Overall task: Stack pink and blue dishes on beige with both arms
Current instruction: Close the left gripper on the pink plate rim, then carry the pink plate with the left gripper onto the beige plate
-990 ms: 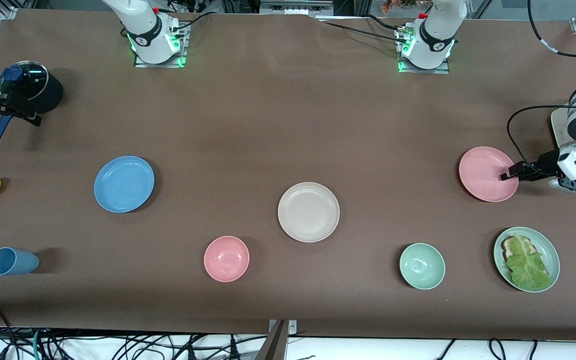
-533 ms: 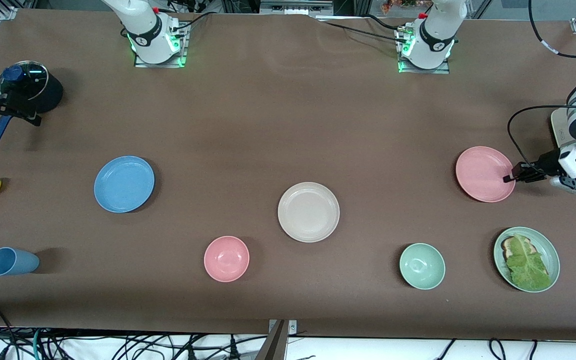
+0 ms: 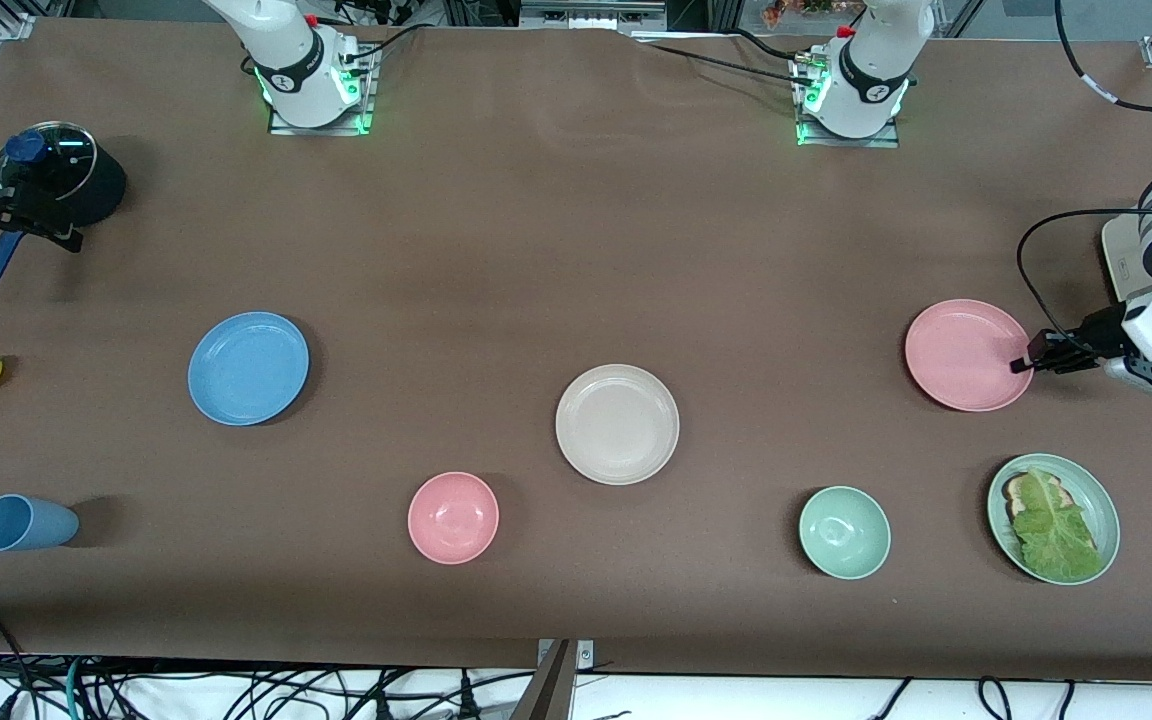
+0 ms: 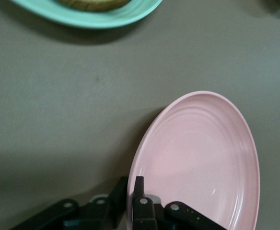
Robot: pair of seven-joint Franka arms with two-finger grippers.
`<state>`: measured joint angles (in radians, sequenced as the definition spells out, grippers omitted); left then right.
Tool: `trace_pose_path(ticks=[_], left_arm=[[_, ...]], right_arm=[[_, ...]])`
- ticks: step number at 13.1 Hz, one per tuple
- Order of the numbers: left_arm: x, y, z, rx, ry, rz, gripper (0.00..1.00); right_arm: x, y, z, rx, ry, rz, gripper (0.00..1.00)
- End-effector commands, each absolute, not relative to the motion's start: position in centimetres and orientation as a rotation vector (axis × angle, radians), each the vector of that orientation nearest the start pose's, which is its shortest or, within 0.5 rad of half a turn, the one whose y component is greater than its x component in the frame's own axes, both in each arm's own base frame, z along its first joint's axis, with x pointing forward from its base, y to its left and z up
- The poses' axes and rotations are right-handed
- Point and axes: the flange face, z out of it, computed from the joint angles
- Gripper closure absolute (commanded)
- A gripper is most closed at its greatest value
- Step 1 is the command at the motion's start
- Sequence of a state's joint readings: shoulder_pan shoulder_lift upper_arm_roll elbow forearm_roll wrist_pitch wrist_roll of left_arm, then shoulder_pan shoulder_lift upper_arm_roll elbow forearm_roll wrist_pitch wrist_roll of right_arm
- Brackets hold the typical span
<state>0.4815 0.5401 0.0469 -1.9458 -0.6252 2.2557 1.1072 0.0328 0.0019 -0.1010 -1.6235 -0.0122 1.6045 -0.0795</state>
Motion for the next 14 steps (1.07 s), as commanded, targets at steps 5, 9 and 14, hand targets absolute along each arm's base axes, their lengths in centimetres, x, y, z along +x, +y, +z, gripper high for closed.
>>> trace_pose_path(ticks=[5, 9, 14], left_arm=[[55.6, 22.7, 22.5, -3.6, 0.341, -0.334, 1.0], [58.1, 15.7, 23.8, -3.677, 0.271, -0.274, 1.0], [60.4, 4.0, 26.0, -3.704, 0.06, -0.054, 1.0]], right_arm=[[54.8, -3.8, 60.6, -3.156, -0.004, 0.031, 0.0], [54.8, -3.8, 60.6, -3.156, -0.004, 0.031, 0.0], [54.8, -3.8, 60.5, -3.156, -0.004, 0.033, 0.0]])
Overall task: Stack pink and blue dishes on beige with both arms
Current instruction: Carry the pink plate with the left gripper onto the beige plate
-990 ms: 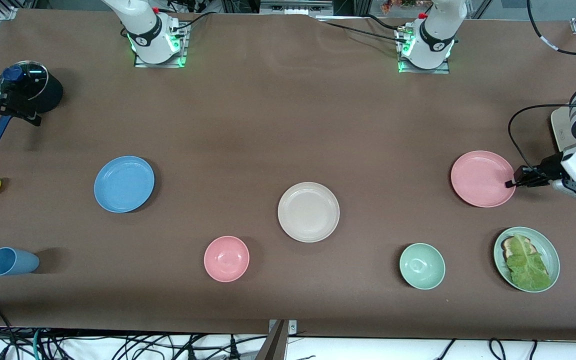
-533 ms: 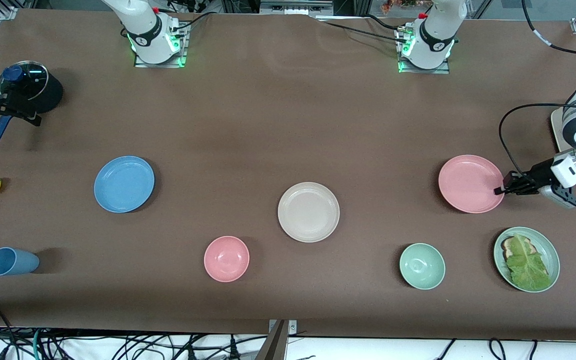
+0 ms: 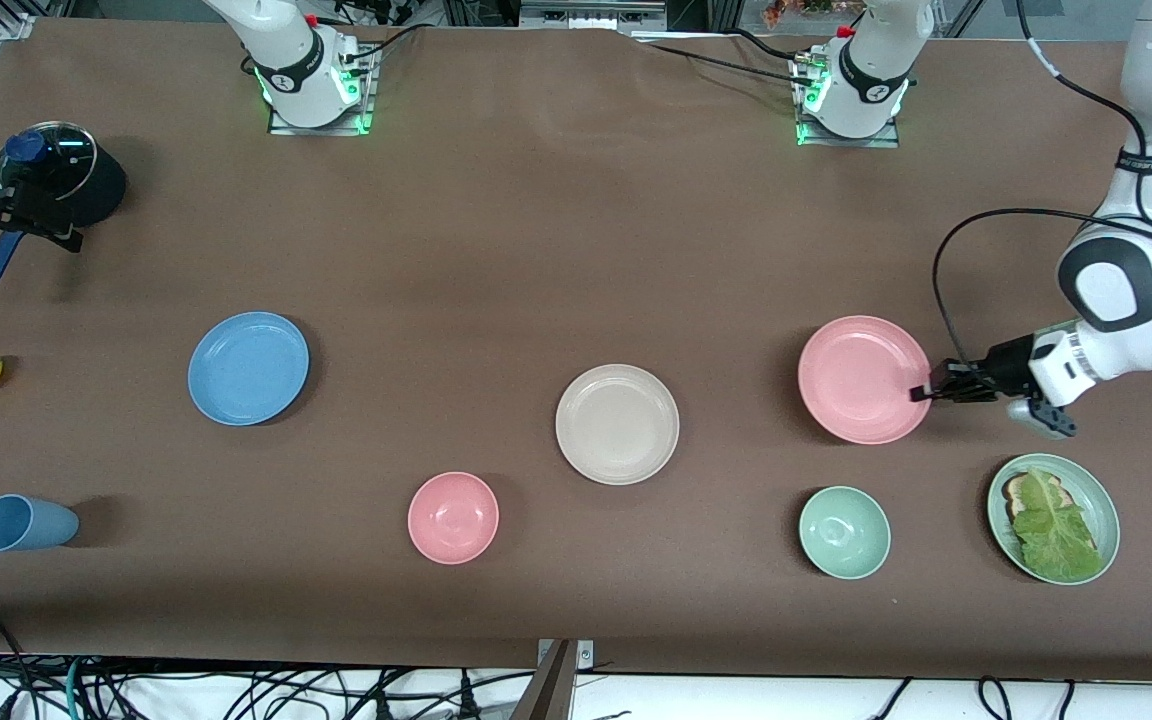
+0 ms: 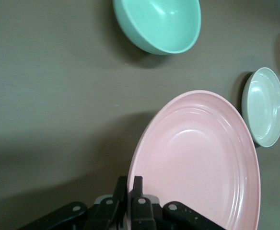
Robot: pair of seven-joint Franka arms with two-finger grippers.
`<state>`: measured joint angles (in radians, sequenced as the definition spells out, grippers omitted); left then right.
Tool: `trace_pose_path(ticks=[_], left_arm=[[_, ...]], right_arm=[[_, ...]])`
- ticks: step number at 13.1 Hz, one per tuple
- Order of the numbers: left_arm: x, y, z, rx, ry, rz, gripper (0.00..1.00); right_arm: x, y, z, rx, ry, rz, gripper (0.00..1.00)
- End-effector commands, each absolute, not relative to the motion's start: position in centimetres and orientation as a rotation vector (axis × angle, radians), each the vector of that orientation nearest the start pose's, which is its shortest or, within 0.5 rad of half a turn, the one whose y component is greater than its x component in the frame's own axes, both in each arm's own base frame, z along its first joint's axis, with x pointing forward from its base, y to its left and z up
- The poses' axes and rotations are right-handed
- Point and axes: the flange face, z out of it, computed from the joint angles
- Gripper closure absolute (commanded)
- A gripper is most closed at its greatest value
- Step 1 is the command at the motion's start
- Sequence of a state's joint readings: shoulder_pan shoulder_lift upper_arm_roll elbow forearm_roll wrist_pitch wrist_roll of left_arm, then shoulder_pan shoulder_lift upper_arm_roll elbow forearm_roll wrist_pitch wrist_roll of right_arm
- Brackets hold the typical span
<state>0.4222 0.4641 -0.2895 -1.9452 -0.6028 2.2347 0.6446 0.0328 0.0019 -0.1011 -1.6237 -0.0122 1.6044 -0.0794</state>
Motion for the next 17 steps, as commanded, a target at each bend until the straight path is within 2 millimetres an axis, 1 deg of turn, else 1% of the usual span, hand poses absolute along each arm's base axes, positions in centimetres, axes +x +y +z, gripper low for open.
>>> trace_pose_path(ticks=[1, 4, 5, 7, 10, 11, 13, 14, 16, 17], left_arm=[[60.9, 2.0, 26.4, 2.594, -0.028, 0.059, 1.0], [61.5, -5.8, 26.5, 2.609, 0.068, 0.049, 1.0], [61.5, -8.2, 25.9, 2.614, 0.092, 0.053, 1.0], [61.6, -12.3, 25.2, 2.622, 0.118, 0.084, 1.0], [60.9, -17.7, 23.8, 2.624, 0.18, 0.105, 1.0], [60.6, -19.3, 23.1, 2.624, 0.2, 0.111, 1.0], [60.4, -21.8, 21.9, 2.618, 0.234, 0.131, 1.0], [60.4, -23.0, 21.7, 2.611, 0.263, 0.135, 1.0], [60.1, -24.9, 21.2, 2.601, 0.288, 0.126, 1.0], [60.3, -25.3, 21.0, 2.595, 0.305, 0.121, 1.0]], right_arm=[[54.8, -3.8, 60.6, -3.156, -0.004, 0.031, 0.0], [54.8, -3.8, 60.5, -3.156, -0.004, 0.033, 0.0], [54.8, -3.8, 60.5, -3.156, -0.004, 0.036, 0.0], [54.8, -3.8, 60.5, -3.156, -0.004, 0.036, 0.0], [54.8, -3.8, 60.5, -3.156, -0.004, 0.038, 0.0], [54.7, -3.8, 60.4, -3.155, -0.004, 0.05, 0.0], [54.7, -3.8, 60.4, -3.155, -0.004, 0.05, 0.0], [54.7, -3.8, 60.4, -3.155, -0.004, 0.05, 0.0], [54.7, -3.8, 60.4, -3.155, -0.004, 0.05, 0.0], [54.7, -3.8, 60.4, -3.155, -0.004, 0.05, 0.0]])
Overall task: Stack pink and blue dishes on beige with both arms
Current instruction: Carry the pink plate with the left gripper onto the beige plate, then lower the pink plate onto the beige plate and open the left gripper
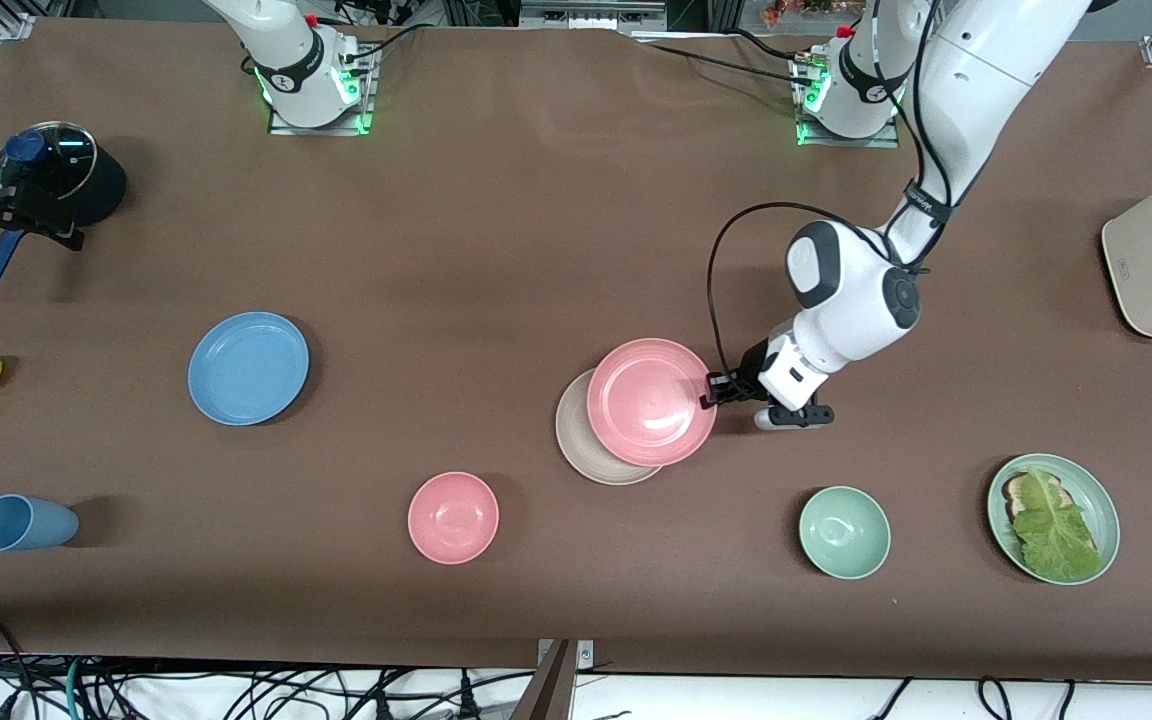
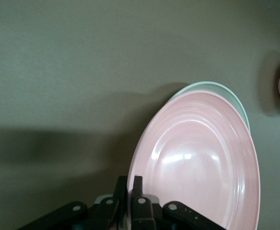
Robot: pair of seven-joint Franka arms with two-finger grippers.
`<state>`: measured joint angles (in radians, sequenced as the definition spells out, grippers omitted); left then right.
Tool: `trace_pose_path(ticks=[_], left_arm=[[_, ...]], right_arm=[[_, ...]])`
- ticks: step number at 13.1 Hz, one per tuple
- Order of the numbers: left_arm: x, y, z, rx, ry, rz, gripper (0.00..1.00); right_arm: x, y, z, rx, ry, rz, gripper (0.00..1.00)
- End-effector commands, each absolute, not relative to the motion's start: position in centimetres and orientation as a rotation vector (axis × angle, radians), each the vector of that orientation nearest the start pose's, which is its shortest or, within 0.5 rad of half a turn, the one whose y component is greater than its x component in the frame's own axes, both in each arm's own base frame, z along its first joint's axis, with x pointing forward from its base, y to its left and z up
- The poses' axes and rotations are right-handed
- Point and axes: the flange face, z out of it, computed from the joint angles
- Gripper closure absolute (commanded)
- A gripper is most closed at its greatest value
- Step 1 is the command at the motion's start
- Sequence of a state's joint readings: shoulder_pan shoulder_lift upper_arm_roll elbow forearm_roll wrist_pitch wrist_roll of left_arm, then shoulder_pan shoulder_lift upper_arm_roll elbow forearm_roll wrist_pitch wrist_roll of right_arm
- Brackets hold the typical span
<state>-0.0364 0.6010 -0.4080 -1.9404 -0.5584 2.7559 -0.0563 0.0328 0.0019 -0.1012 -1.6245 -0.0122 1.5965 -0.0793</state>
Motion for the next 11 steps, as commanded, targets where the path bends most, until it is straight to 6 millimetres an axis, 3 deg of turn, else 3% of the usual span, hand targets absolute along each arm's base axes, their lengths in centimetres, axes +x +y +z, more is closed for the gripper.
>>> trace_pose_path(ticks=[1, 8, 11], left_arm=[[60.3, -25.9, 20.8, 2.591, 0.31, 0.122, 1.0], [62.4, -27.0, 18.6, 2.566, 0.344, 0.15, 1.0], [62.6, -27.0, 18.8, 2.565, 0.345, 0.157, 0.98]], right_arm=[[54.7, -3.8, 60.4, -3.155, -0.004, 0.05, 0.0], [54.7, -3.8, 60.5, -3.156, -0.004, 0.048, 0.0], [54.7, -3.8, 60.4, -3.155, -0.004, 0.05, 0.0]])
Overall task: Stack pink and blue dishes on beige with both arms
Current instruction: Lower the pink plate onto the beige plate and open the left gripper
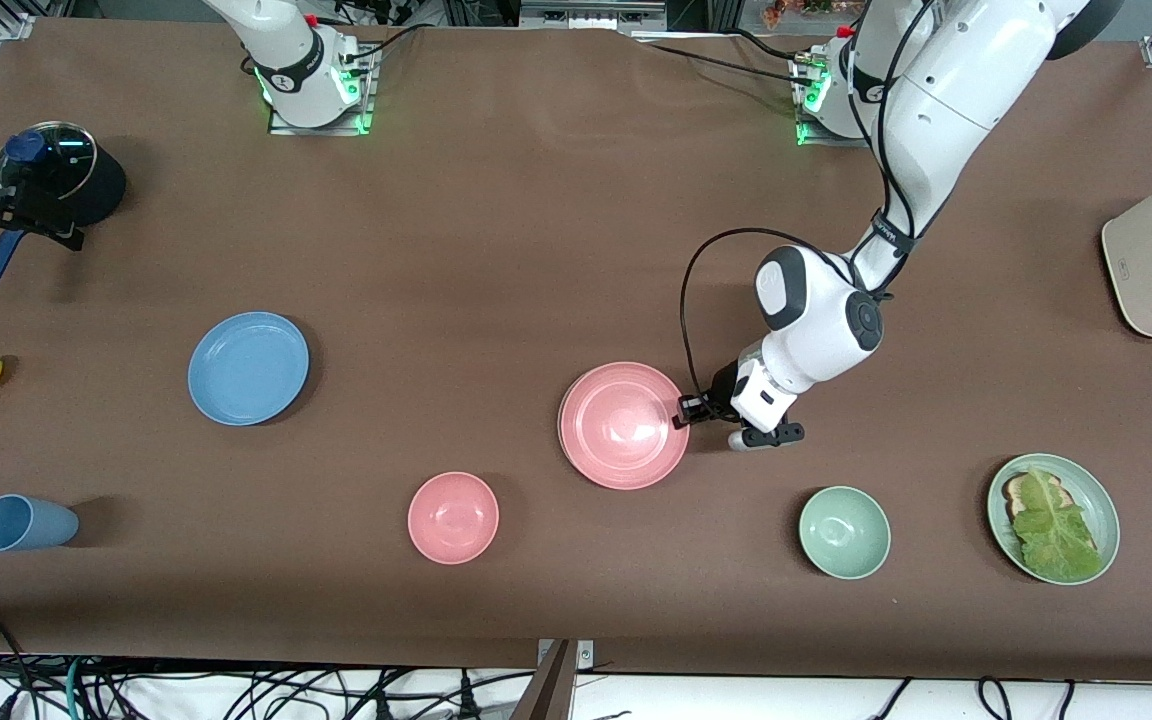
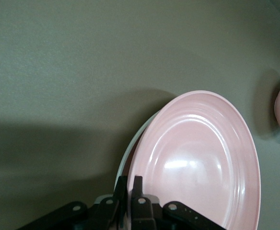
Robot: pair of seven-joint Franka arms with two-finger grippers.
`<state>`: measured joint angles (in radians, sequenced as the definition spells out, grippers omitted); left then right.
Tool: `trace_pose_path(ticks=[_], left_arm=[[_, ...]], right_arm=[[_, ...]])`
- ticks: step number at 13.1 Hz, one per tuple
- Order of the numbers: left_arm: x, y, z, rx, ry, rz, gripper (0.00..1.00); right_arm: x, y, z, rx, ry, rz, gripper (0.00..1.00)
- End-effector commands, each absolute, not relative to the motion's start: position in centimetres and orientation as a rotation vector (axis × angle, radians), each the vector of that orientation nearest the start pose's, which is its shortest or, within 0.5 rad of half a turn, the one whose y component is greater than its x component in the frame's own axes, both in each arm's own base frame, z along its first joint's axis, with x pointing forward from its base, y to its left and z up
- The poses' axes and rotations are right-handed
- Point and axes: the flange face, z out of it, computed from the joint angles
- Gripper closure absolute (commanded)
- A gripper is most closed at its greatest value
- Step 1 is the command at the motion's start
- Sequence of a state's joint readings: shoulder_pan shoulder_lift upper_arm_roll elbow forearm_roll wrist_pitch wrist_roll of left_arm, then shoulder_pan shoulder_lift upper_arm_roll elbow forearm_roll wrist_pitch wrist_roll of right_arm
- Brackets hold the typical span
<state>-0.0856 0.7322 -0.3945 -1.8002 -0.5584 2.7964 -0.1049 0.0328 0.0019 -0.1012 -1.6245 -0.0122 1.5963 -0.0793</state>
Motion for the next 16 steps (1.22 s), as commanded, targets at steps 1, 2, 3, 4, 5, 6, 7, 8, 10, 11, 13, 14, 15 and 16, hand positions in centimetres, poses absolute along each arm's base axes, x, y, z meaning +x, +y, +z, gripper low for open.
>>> trace_pose_path(ticks=[1, 2, 3, 4, 5, 6, 7, 8, 10, 11, 13, 14, 15, 16], left_arm=[[62.6, -27.0, 18.9, 2.564, 0.344, 0.159, 0.98], [62.7, -27.0, 19.3, 2.562, 0.346, 0.165, 0.98], [62.8, -27.0, 19.6, 2.56, 0.348, 0.168, 0.98], [62.7, -27.2, 20.0, 2.559, 0.342, 0.172, 0.98], [62.6, -27.1, 20.6, 2.562, 0.333, 0.179, 0.98], [62.2, -27.2, 21.1, 2.57, 0.316, 0.184, 0.99], [61.3, -27.7, 21.2, 2.584, 0.291, 0.176, 1.0], [60.5, -27.7, 21.4, 2.596, 0.279, 0.17, 1.0], [59.4, -27.4, 21.2, 2.617, 0.256, 0.159, 1.0], [58.8, -27.2, 20.9, 2.63, 0.235, 0.154, 1.0], [58.5, -26.2, 20.6, 2.652, 0.183, 0.167, 1.0], [58.7, -26.0, 20.5, 2.655, 0.181, 0.171, 1.0], [58.8, -25.9, 20.3, 2.654, 0.185, 0.169, 0.99], [59.4, -25.7, 20.2, 2.651, 0.193, 0.177, 0.97]], right_arm=[[54.7, -3.8, 60.5, -3.156, -0.004, 0.048, 0.0], [54.7, -3.8, 60.4, -3.155, -0.004, 0.05, 0.0], [54.7, -3.8, 60.4, -3.155, -0.004, 0.05, 0.0], [54.7, -3.8, 60.5, -3.156, -0.004, 0.048, 0.0], [54.7, -3.8, 60.5, -3.156, -0.004, 0.048, 0.0], [54.7, -3.8, 60.4, -3.155, -0.004, 0.05, 0.0], [54.7, -3.8, 60.4, -3.155, -0.004, 0.05, 0.0], [54.7, -3.9, 60.4, -3.155, -0.001, 0.05, 0.0], [54.7, -3.8, 60.4, -3.155, -0.004, 0.053, 0.0], [54.7, -3.8, 60.4, -3.155, -0.004, 0.053, 0.0], [54.7, -3.9, 60.4, -3.155, -0.001, 0.05, 0.0], [54.7, -3.8, 60.4, -3.155, -0.003, 0.053, 0.0], [54.7, -3.8, 60.4, -3.155, -0.004, 0.053, 0.0], [54.7, -3.8, 60.4, -3.155, -0.004, 0.05, 0.0]])
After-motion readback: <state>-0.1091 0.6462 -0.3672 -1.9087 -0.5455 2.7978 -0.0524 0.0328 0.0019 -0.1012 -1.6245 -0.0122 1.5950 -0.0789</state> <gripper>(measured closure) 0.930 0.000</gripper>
